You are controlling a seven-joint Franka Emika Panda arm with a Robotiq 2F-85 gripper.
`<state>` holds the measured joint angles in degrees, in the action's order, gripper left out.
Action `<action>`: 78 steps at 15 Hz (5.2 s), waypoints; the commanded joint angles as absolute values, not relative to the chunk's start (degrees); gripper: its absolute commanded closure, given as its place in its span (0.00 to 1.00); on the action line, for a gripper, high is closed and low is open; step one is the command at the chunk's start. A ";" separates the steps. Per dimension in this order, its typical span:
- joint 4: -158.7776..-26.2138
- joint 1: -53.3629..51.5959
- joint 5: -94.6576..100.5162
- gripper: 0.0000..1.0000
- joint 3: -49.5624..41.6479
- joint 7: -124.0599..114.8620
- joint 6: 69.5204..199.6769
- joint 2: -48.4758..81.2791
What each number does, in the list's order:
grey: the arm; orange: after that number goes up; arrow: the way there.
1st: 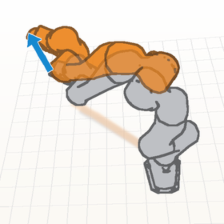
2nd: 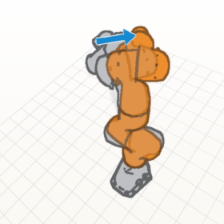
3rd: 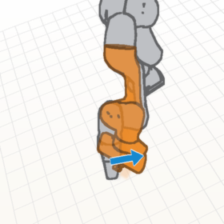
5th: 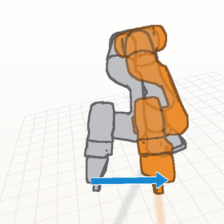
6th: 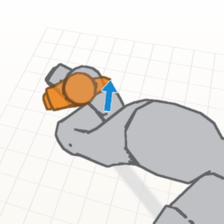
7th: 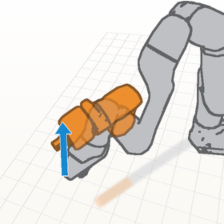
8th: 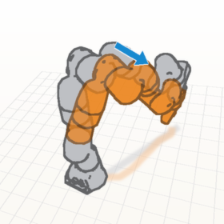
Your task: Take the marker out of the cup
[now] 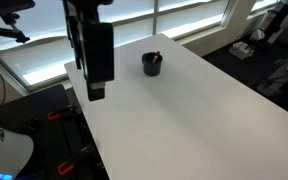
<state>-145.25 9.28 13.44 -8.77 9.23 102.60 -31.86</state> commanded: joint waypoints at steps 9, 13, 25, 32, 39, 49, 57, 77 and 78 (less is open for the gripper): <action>-143.83 8.22 14.81 0.00 -7.24 8.31 101.82 -30.46; -141.61 4.79 17.03 0.00 -2.00 5.01 106.89 -25.78; -137.26 0.58 18.26 0.00 2.41 1.73 124.46 -13.07; -133.06 -1.15 14.45 0.00 3.41 0.02 131.30 -4.88; -124.21 -3.61 16.33 0.00 3.92 -4.36 142.61 9.98; -103.95 -9.98 15.04 0.00 3.00 -6.03 140.21 27.08; -100.55 -10.68 15.16 0.00 1.63 -5.84 138.68 31.18; -98.34 -8.51 8.13 0.40 3.79 -1.27 133.78 36.39; -98.37 -8.42 8.00 0.40 3.94 -0.84 134.22 36.57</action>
<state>-99.54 -9.32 9.60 2.87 -3.18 132.82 35.56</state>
